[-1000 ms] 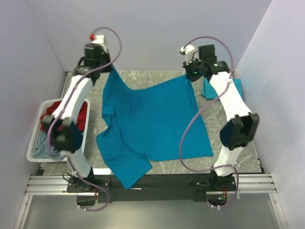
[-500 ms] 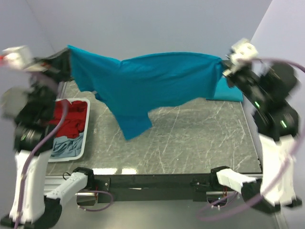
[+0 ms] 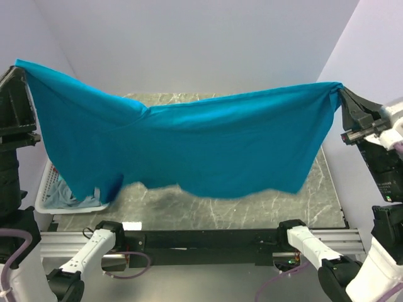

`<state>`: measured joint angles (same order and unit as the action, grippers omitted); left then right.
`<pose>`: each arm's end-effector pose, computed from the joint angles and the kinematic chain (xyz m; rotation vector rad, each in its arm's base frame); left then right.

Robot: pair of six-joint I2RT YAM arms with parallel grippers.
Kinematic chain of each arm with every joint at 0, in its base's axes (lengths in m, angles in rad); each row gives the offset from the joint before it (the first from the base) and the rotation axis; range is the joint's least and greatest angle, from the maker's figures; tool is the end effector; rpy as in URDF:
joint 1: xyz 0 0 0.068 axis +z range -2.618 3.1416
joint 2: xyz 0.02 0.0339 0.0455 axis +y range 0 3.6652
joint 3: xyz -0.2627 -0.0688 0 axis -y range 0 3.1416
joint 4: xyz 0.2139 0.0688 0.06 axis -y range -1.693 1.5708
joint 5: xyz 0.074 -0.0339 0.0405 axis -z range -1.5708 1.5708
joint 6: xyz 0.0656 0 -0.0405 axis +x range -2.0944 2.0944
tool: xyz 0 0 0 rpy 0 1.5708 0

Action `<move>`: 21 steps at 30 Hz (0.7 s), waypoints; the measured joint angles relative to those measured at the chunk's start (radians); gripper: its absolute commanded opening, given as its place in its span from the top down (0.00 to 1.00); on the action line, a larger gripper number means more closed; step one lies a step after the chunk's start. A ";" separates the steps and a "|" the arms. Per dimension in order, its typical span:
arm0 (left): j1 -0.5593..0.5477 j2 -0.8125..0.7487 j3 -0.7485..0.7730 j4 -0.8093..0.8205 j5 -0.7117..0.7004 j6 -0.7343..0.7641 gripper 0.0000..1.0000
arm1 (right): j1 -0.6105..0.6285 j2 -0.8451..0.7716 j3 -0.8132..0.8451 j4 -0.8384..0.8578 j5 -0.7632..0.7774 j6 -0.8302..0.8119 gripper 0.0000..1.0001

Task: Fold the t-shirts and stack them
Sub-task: Flatten the tshirt out

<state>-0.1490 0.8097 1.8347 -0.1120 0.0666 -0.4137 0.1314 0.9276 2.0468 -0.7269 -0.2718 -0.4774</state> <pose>-0.0166 -0.0019 0.6280 -0.0235 0.6695 -0.5637 0.0260 0.0212 0.5948 -0.5793 1.0450 -0.1438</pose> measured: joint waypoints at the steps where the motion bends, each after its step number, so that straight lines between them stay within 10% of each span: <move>1: 0.003 0.000 -0.003 0.000 0.001 0.000 1.00 | -0.002 0.004 -0.004 0.002 0.000 0.003 1.00; 12: 0.005 0.089 -0.391 0.080 -0.035 0.045 1.00 | -0.008 0.134 -0.359 0.163 0.005 0.008 1.00; 21: 0.016 0.726 -0.558 0.193 -0.091 0.057 1.00 | -0.036 0.674 -0.500 0.338 -0.010 -0.005 1.00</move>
<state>-0.1333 1.5360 1.2762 0.0814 -0.0246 -0.3569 0.0952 1.6020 1.5467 -0.3889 -0.2813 -0.4820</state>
